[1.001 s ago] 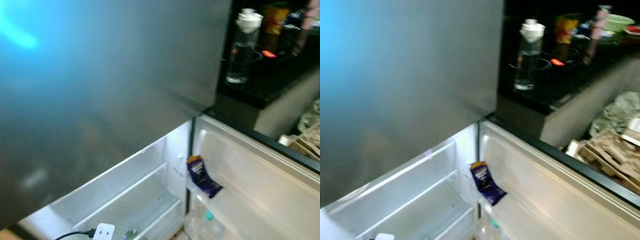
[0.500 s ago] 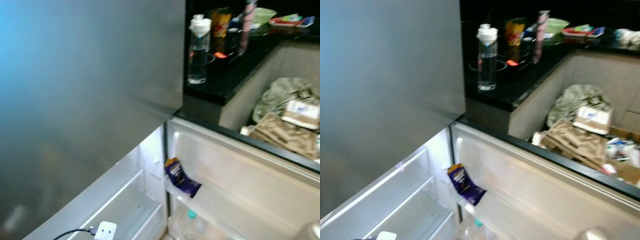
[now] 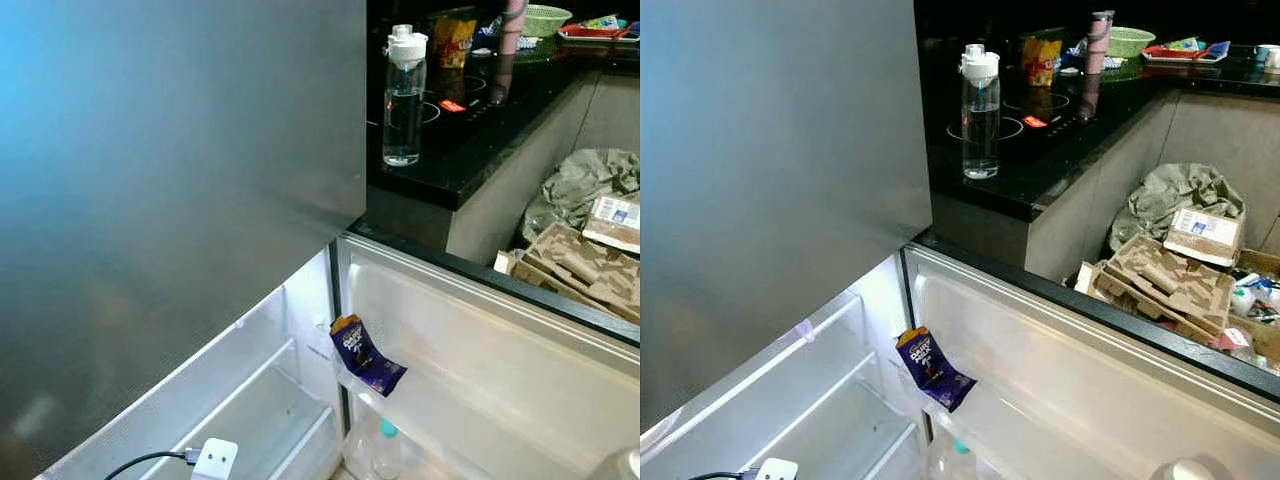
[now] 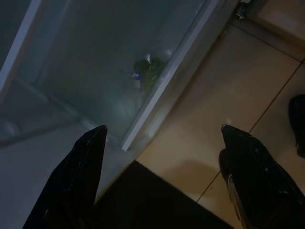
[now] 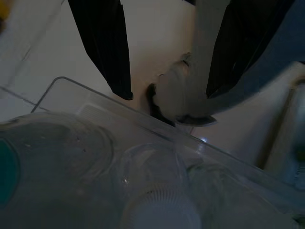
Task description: Restocking fridge
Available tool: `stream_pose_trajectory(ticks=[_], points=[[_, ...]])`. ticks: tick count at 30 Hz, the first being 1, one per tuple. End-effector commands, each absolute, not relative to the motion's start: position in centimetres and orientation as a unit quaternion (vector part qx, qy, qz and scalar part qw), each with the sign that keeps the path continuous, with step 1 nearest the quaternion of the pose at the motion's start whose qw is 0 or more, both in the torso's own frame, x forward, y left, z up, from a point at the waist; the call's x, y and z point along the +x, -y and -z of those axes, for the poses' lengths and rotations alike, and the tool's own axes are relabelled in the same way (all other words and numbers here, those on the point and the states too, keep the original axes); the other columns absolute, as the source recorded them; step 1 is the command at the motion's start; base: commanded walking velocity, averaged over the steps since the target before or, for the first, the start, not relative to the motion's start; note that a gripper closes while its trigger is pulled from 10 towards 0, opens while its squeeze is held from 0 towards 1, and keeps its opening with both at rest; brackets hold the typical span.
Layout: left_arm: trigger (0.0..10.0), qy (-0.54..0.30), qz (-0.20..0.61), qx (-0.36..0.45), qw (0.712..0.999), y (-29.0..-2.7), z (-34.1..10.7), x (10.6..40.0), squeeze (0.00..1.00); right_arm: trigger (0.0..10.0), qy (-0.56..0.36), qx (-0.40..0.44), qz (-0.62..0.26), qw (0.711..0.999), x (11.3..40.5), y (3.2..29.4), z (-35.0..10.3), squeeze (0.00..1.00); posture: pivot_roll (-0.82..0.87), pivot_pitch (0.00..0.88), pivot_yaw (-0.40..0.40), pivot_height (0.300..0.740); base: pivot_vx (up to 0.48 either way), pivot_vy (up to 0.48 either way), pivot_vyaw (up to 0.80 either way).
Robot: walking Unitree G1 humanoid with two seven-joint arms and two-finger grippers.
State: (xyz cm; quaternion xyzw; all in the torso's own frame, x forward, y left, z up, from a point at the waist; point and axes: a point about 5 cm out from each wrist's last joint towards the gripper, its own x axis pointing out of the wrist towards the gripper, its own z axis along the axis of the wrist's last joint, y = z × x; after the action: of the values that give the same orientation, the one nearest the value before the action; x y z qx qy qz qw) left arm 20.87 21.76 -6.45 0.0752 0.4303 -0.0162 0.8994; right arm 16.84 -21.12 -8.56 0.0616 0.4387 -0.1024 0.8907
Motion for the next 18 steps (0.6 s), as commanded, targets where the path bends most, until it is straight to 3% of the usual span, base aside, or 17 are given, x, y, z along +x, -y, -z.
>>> stream_pose_trajectory(ticks=[1,18], points=[[10.0,-0.432,0.020,0.077,0.898,-21.61,6.45,20.97,0.00,10.0,-0.455,0.066,0.109,0.881,15.74,21.30,9.03,0.00,-0.10,0.102,0.086,0.721,0.000,0.000,-0.80],[10.0,-0.432,0.007,0.066,0.899,-21.61,6.60,20.70,0.00,10.0,-0.439,0.068,0.110,0.889,16.31,21.89,8.63,0.00,-0.10,0.111,0.080,0.721,0.000,0.000,-0.04]])
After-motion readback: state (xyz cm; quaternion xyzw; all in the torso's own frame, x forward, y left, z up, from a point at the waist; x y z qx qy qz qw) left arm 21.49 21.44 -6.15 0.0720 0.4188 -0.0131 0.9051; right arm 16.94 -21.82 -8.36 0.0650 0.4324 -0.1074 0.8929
